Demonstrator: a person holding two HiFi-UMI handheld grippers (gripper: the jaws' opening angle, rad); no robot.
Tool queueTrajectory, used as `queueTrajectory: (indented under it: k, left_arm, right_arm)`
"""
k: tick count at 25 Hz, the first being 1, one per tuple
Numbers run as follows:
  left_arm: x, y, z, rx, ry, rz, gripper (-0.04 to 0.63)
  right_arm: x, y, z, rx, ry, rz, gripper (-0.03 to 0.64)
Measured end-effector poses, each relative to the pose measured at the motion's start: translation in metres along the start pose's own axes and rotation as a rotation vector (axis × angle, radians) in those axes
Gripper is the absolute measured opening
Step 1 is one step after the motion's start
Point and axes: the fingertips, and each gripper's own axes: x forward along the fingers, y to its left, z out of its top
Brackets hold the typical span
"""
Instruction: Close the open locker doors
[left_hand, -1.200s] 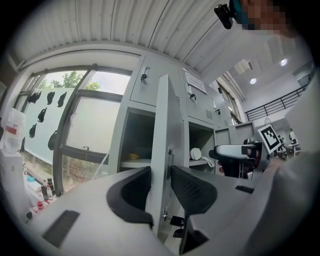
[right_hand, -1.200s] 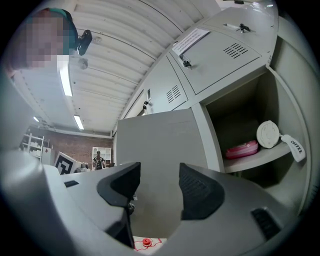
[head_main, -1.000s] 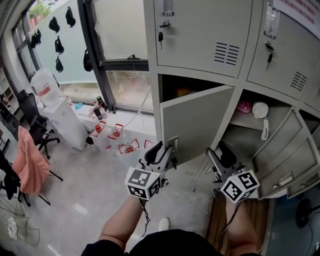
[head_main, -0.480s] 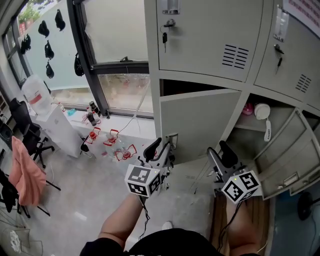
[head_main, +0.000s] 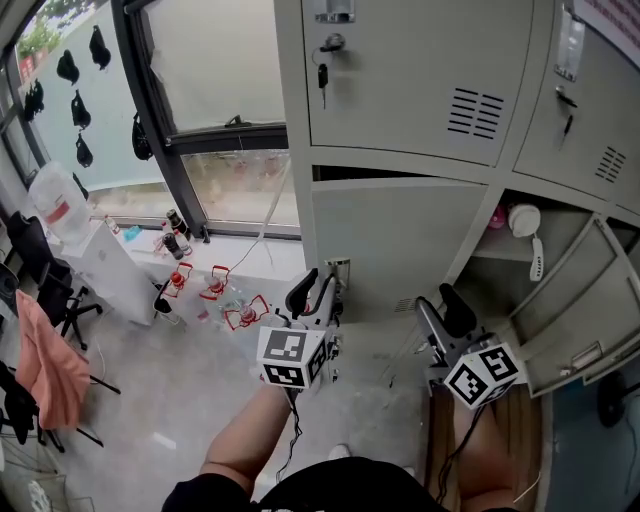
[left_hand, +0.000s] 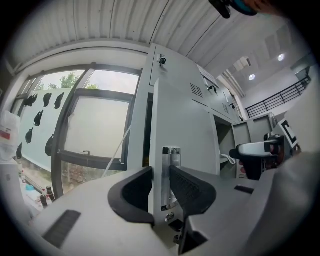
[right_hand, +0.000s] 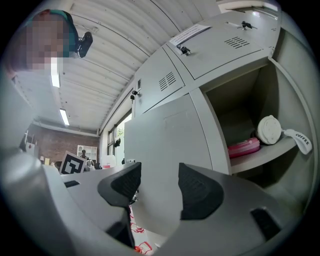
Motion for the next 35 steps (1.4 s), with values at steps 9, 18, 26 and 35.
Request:
queueTrajectory:
  k: [9,18,26,35]
  left_arm:
    - [0.019,0.010,-0.003,0.119,0.004,0.132,0.154]
    - [0.033,0.023,-0.008,0.120,0.016,0.254,0.235]
    - [0.042,0.032,-0.005,0.133,0.013,0.311,0.310]
    - [0.049,0.034,-0.007,0.124,0.015,0.314,0.318]
  right_arm:
    - [0.006,-0.005,-0.007,0.011,0.010,-0.014,0.224]
    - [0.001,-0.017,-0.014,0.029,0.018,-0.039,0.222]
    - [-0.003,-0.023,-0.016,0.040,0.024,-0.049,0.222]
    - [-0.002,-0.028,-0.015,0.045,0.024,-0.050,0.222]
